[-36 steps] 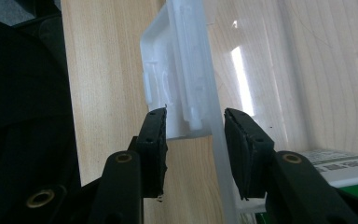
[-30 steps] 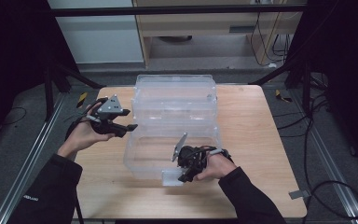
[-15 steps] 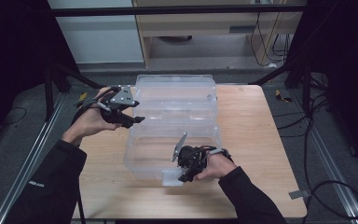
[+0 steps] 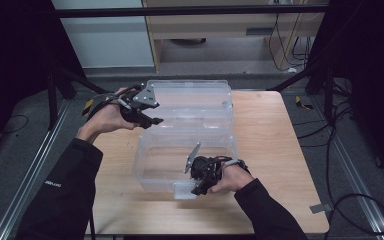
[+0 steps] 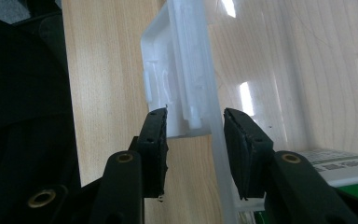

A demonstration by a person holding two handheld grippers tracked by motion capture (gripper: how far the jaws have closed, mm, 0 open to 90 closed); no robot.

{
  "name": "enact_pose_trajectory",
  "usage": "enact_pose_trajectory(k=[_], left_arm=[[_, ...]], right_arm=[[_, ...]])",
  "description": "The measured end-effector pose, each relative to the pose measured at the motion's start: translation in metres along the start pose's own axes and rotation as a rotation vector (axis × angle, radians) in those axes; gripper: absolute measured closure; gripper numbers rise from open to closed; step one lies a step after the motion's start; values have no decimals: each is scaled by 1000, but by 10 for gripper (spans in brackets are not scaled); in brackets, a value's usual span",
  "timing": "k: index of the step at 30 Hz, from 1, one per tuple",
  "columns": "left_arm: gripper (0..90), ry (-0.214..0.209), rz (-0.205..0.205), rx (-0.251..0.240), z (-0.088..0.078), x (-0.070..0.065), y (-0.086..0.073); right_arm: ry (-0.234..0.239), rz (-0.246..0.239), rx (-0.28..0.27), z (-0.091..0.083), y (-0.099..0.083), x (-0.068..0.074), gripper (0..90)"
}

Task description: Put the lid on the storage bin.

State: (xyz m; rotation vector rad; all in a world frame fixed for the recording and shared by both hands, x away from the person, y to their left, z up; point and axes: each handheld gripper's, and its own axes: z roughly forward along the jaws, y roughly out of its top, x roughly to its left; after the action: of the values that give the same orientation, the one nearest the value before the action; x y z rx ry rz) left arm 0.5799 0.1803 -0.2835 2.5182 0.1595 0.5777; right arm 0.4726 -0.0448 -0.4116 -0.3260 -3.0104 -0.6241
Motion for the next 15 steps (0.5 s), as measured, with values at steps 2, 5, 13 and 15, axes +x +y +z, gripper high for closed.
enact_pose_trajectory(k=[2, 5, 13, 15], left_arm=[[446, -5, 3, 10, 2, 4, 1], [458, -24, -8, 9, 7, 9, 1], [513, -54, 21, 35, 21, 16, 7], [535, -58, 39, 50, 25, 17, 9]], right_arm=[[-3, -5, 3, 0, 0, 0, 609], [-2, -6, 2, 0, 0, -1, 609], [3, -9, -4, 0, 0, -1, 611], [2, -10, -4, 0, 0, -1, 611]])
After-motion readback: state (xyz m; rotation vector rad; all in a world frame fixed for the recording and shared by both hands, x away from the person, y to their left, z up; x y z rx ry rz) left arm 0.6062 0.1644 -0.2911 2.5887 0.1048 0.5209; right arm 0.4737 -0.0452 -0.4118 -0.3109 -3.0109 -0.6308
